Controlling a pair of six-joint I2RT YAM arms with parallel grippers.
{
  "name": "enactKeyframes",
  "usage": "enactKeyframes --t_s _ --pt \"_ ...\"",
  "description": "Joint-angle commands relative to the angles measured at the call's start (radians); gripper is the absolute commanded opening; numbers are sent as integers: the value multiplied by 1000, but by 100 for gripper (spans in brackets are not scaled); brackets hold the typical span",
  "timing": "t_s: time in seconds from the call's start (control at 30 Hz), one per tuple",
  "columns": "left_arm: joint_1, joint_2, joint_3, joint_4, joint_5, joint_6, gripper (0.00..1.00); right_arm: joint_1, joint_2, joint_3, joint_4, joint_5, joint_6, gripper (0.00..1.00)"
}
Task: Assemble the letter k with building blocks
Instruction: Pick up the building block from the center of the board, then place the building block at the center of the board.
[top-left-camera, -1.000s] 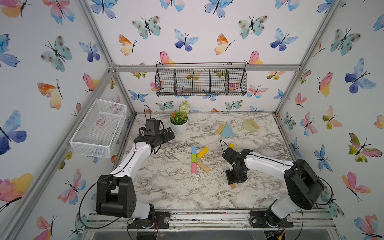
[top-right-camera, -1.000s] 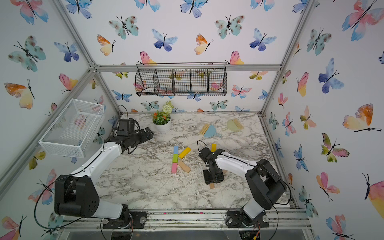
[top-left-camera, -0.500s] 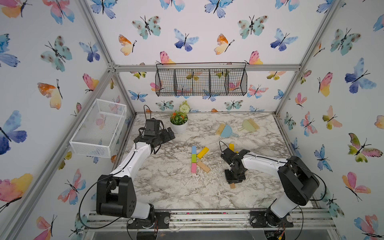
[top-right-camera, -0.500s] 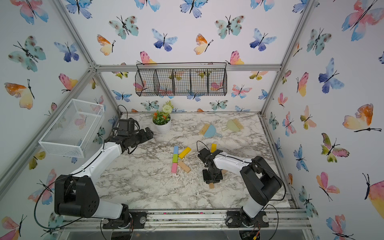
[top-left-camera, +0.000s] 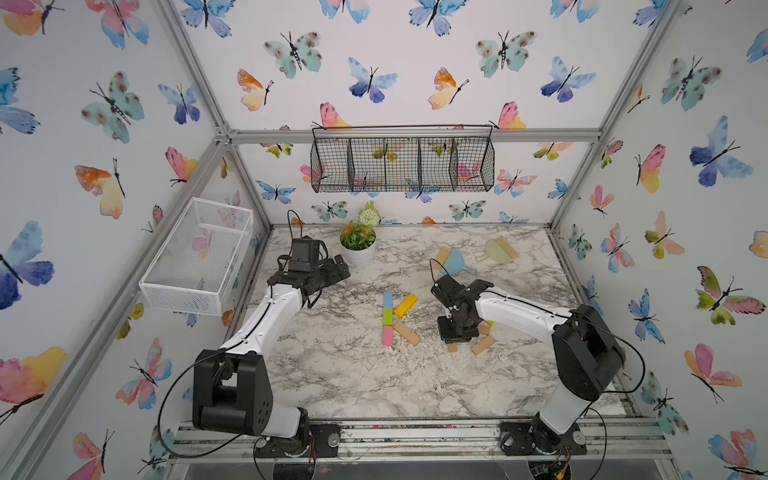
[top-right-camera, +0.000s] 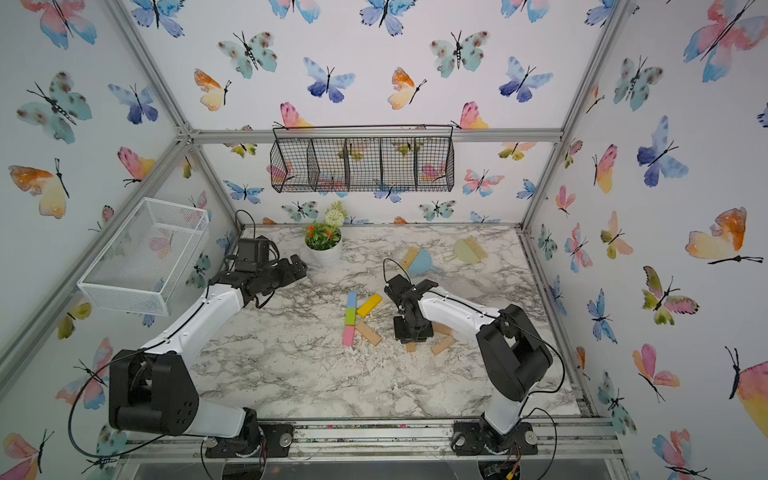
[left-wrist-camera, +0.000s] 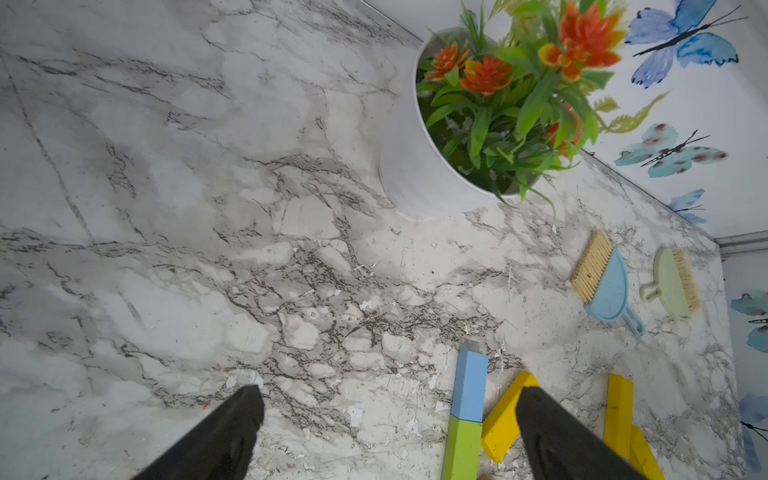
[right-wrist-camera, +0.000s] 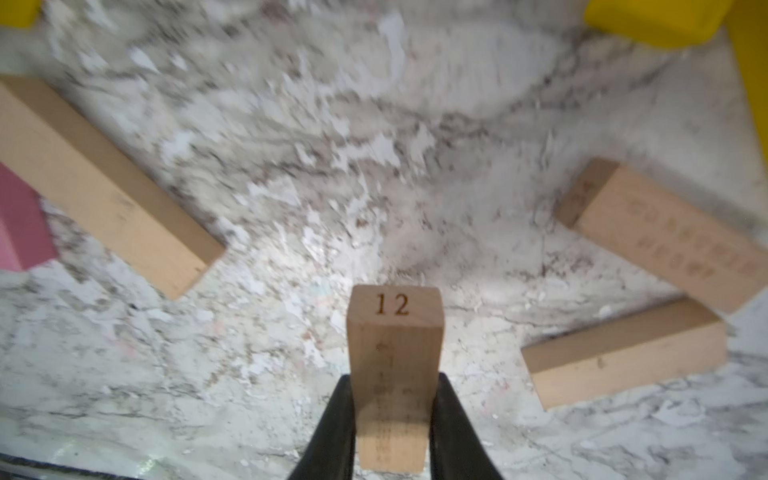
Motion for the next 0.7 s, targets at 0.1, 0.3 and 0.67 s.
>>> enactKeyframes --t_s 0.1,0.3,0.67 --pt "-2 -11 -9 -10 18 6 98 -4 153 256 -54 57 -64 25" --pt "-2 -14 -9 -11 17 6 98 -81 323 448 -69 -21 -112 25" --pt "-3 -14 -8 -11 21 6 98 -144 434 528 -65 -79 -150 25"
